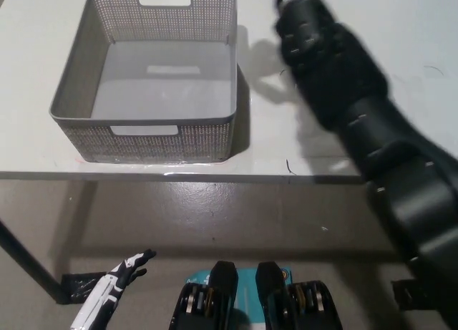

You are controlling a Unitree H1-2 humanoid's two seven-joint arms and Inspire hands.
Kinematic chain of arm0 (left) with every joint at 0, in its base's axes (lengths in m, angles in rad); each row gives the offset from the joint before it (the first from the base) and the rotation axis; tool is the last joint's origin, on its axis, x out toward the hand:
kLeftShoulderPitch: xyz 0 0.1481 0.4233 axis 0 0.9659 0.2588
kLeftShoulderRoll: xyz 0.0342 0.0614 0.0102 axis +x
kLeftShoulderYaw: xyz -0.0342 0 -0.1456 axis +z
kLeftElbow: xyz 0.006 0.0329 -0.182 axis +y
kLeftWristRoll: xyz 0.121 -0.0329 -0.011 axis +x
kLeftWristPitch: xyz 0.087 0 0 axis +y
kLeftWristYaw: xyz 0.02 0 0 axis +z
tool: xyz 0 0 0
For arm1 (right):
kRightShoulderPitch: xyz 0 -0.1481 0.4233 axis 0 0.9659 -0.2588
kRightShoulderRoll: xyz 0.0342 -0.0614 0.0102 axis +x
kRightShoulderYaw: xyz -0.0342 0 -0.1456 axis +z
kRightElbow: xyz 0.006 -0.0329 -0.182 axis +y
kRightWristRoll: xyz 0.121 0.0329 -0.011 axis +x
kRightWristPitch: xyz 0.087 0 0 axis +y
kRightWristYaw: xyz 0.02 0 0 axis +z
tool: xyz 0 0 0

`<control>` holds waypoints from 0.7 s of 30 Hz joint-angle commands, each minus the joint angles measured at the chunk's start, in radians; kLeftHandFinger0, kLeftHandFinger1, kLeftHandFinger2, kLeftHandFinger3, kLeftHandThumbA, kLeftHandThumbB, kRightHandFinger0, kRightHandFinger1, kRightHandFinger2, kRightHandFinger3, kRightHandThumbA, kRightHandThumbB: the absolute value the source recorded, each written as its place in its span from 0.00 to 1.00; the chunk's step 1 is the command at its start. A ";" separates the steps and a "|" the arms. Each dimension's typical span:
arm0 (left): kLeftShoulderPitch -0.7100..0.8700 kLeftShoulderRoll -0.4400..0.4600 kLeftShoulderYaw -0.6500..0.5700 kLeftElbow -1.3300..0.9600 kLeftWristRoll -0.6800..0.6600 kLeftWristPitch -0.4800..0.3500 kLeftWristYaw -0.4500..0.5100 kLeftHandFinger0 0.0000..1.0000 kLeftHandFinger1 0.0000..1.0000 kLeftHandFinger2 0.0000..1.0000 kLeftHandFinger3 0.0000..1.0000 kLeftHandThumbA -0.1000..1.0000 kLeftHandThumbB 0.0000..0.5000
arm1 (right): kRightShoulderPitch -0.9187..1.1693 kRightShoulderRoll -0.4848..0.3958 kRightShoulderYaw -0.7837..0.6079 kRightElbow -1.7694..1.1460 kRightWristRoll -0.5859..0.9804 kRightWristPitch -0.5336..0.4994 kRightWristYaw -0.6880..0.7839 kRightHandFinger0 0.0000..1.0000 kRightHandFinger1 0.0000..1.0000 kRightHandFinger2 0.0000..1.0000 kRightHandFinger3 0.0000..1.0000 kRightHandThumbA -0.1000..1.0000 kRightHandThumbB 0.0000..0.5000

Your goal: Use the right hand to pick up a yellow duck toy and place it into a container on the left hand side

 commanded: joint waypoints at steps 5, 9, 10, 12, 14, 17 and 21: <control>0.004 0.011 -0.018 -0.041 0.033 0.002 -0.007 1.00 1.00 1.00 1.00 1.00 0.62 | -0.080 0.093 0.041 0.039 -0.032 -0.087 -0.079 0.00 0.35 0.76 0.87 0.00 0.30; -0.009 0.017 -0.025 -0.020 0.062 -0.034 -0.001 1.00 1.00 1.00 1.00 1.00 0.66 | -0.085 0.112 0.041 0.068 -0.024 -0.084 -0.063 0.04 0.49 0.82 0.89 0.00 0.29; -0.012 0.020 -0.026 -0.017 0.067 -0.046 -0.001 1.00 1.00 1.00 1.00 1.00 0.64 | -0.088 0.121 0.040 0.079 -0.019 -0.068 -0.048 0.05 0.50 0.82 0.89 0.00 0.28; -0.011 0.023 -0.027 -0.022 0.069 -0.050 -0.004 1.00 1.00 1.00 1.00 1.00 0.62 | -0.088 0.129 0.052 0.091 -0.033 -0.063 -0.062 0.02 0.47 0.81 0.89 0.00 0.29; -0.005 0.029 -0.030 -0.028 0.074 -0.055 -0.008 1.00 1.00 1.00 1.00 1.00 0.61 | -0.082 0.136 0.066 0.097 -0.049 -0.054 -0.075 0.00 0.44 0.77 0.88 0.00 0.29; -0.006 0.034 -0.030 -0.043 0.069 -0.032 -0.014 1.00 1.00 1.00 1.00 1.00 0.63 | -0.075 0.135 0.067 0.114 -0.045 -0.057 -0.078 0.00 0.44 0.79 0.87 0.00 0.28; -0.010 0.039 -0.030 -0.050 0.078 -0.023 -0.013 1.00 1.00 1.00 1.00 1.00 0.64 | -0.082 0.124 0.049 0.120 -0.022 -0.007 -0.016 0.39 0.68 0.89 1.00 0.09 0.50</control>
